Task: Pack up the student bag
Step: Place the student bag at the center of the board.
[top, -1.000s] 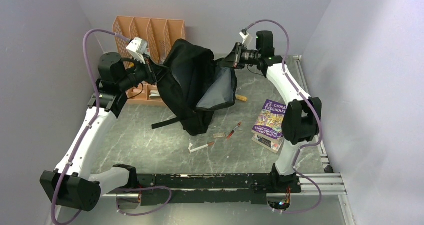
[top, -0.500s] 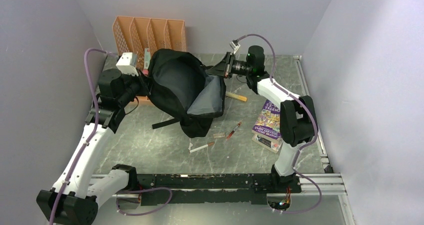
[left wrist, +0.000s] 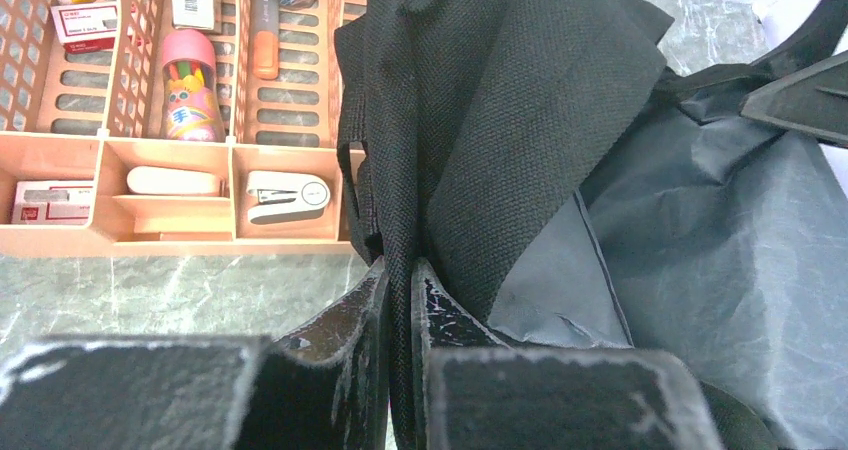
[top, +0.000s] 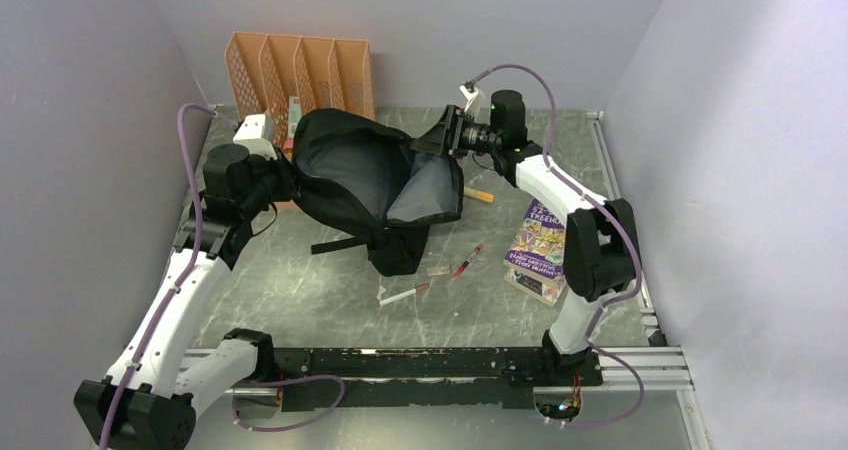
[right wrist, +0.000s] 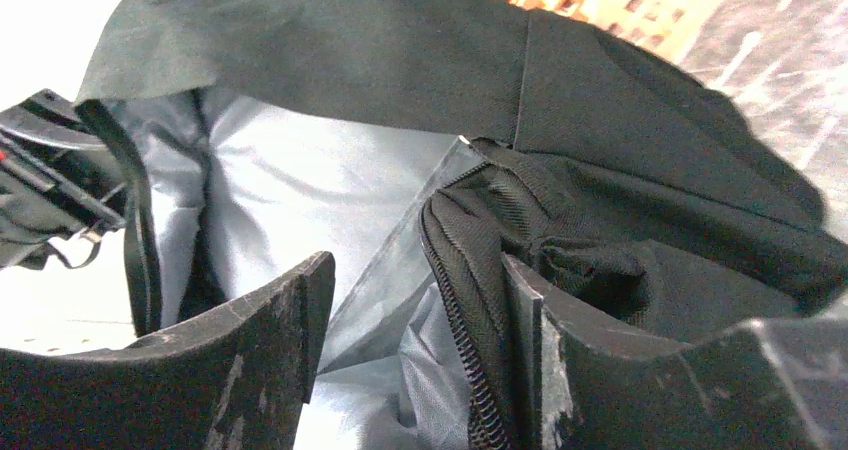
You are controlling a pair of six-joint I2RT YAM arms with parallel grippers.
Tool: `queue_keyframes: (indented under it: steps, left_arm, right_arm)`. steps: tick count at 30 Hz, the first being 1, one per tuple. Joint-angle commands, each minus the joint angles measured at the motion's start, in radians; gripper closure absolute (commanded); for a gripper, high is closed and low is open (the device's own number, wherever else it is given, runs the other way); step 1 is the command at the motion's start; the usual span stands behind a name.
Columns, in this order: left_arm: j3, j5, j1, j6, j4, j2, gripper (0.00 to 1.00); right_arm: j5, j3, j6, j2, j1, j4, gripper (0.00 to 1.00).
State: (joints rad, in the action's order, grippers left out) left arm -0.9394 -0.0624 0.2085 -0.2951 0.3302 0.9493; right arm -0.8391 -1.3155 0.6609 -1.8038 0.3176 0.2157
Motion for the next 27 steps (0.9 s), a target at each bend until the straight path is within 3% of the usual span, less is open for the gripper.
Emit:
queue_keyframes:
  steps: [1,7,13,21,27]
  left_arm:
    - [-0.020,-0.017,0.003,0.012,0.027,0.005,0.86]
    - [-0.033,-0.066,0.003,0.023,0.003,0.019,0.85]
    - [-0.048,-0.139,0.003,0.030,-0.024,0.033,0.85]
    - [-0.074,-0.177,0.003,0.044,-0.047,0.037,0.84]
    - [-0.077,-0.192,0.003,0.043,-0.060,0.041,0.84]
  right_arm:
    - [0.247,-0.073,-0.210,0.089,0.003,-0.337,0.34]
    - [0.540,-0.173,-0.305,0.178,0.015,-0.585,0.22]
    - [0.767,-0.251,-0.364,0.206,0.068,-0.729,0.16]
    - [1.087,-0.407,-0.333,0.224,0.277,-0.889,0.14]
    - [1.258,-0.427,-0.285,0.198,0.392,-0.959,0.14]
